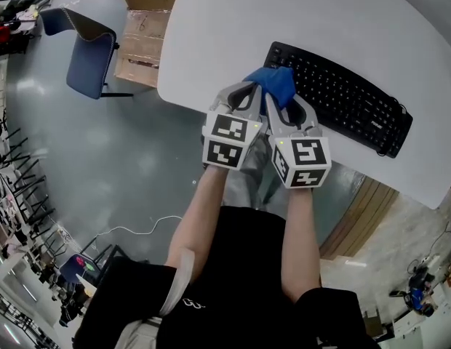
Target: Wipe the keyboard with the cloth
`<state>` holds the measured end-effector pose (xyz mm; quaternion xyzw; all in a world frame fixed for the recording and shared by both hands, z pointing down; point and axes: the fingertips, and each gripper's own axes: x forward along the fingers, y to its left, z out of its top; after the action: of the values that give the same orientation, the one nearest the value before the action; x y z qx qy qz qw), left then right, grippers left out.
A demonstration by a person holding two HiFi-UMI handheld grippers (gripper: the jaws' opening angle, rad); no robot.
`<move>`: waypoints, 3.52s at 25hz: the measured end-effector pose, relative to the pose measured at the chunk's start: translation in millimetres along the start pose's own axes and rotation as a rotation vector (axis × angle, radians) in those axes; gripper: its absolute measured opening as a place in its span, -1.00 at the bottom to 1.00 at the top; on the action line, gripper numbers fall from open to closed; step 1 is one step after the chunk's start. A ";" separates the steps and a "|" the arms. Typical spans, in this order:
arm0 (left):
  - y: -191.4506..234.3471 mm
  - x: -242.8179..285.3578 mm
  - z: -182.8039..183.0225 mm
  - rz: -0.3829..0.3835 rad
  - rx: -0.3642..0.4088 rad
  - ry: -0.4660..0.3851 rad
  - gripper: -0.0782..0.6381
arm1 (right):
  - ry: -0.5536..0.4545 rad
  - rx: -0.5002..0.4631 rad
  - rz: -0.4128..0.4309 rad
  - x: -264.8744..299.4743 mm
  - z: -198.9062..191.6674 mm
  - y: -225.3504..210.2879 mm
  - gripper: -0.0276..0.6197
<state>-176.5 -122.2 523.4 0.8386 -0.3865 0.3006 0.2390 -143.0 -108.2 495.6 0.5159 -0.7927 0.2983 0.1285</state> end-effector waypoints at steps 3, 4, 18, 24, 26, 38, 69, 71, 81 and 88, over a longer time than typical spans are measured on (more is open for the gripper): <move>-6.0 8.3 -1.2 -0.014 0.011 0.013 -0.79 | 0.002 0.016 -0.020 -2.1 -4.0 -9.8 -0.64; -7.9 10.6 -1.8 -0.018 0.016 0.017 -0.79 | 0.003 0.022 -0.026 -2.8 -6.1 -12.7 -0.64; -37.9 24.9 -4.5 -0.058 0.048 0.042 -0.79 | 0.029 0.056 -0.075 -21.9 -23.7 -40.0 -0.64; -52.5 29.6 -4.4 -0.068 0.048 0.043 -0.79 | 0.032 0.057 -0.083 -32.8 -26.2 -50.0 -0.64; -57.3 31.5 -4.2 -0.071 0.051 0.046 -0.79 | 0.033 0.058 -0.084 -36.0 -27.1 -53.7 -0.64; -85.1 41.8 -2.9 -0.092 0.068 0.056 -0.79 | 0.028 0.077 -0.101 -55.4 -32.4 -75.8 -0.63; -172.0 71.5 6.6 -0.167 0.148 0.079 -0.79 | 0.007 0.139 -0.178 -117.4 -44.7 -141.7 -0.63; -176.0 73.4 6.9 -0.167 0.151 0.079 -0.79 | 0.005 0.142 -0.181 -120.3 -46.3 -145.0 -0.63; -198.8 80.7 8.3 -0.182 0.164 0.082 -0.79 | 0.003 0.152 -0.196 -136.6 -50.7 -161.5 -0.63; -219.0 85.8 10.2 -0.204 0.174 0.083 -0.79 | -0.003 0.161 -0.218 -151.5 -53.1 -175.2 -0.63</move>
<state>44.9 -43.4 538.4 0.8779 -0.2613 0.3415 0.2104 74.1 -14.5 519.7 0.6079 -0.7058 0.3444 0.1173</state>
